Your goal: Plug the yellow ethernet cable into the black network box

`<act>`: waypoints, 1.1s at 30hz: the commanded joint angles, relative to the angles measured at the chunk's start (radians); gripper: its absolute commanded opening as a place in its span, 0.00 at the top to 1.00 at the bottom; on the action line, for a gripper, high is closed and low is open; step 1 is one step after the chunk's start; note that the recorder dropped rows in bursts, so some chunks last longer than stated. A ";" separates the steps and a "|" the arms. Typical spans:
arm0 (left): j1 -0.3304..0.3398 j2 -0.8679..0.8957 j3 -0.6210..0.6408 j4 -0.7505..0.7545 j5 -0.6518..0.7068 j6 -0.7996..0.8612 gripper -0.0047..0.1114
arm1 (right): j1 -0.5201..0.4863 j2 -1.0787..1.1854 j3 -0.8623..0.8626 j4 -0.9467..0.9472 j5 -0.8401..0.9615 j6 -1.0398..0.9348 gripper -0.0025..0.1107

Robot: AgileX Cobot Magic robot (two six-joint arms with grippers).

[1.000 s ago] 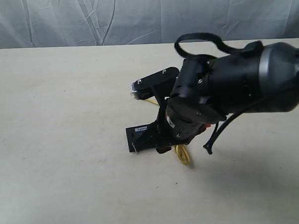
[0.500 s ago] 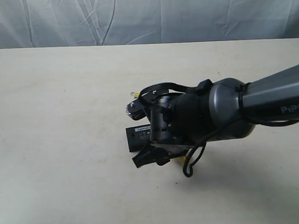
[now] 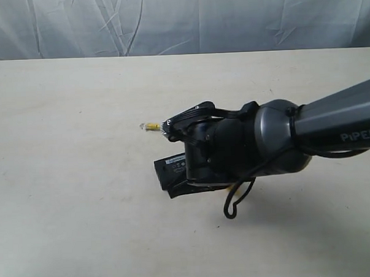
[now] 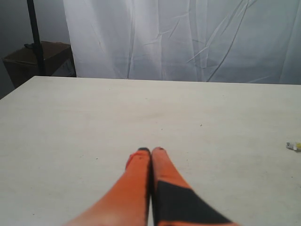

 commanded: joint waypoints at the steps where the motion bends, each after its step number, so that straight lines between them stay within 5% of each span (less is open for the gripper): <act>1: 0.001 -0.005 0.004 0.002 -0.006 0.000 0.96 | -0.001 -0.034 -0.006 -0.010 0.024 -0.003 0.98; 7: 0.001 -0.005 0.004 0.002 -0.006 0.000 0.96 | -0.107 -0.172 -0.006 0.176 -0.111 -0.159 0.98; 12: 0.001 -0.005 0.004 0.002 -0.006 0.000 0.96 | -0.365 -0.252 -0.006 0.645 -0.166 -0.657 0.98; 23: 0.001 -0.005 0.004 0.002 -0.006 0.000 0.96 | -0.925 -0.100 -0.006 1.525 0.236 -1.539 0.98; 28: 0.001 -0.005 0.004 0.002 -0.006 0.000 0.96 | -1.015 0.019 -0.006 1.748 0.434 -1.735 0.98; 33: 0.001 -0.005 0.004 0.002 -0.006 0.000 0.96 | -1.006 0.068 -0.006 1.722 0.396 -1.750 0.98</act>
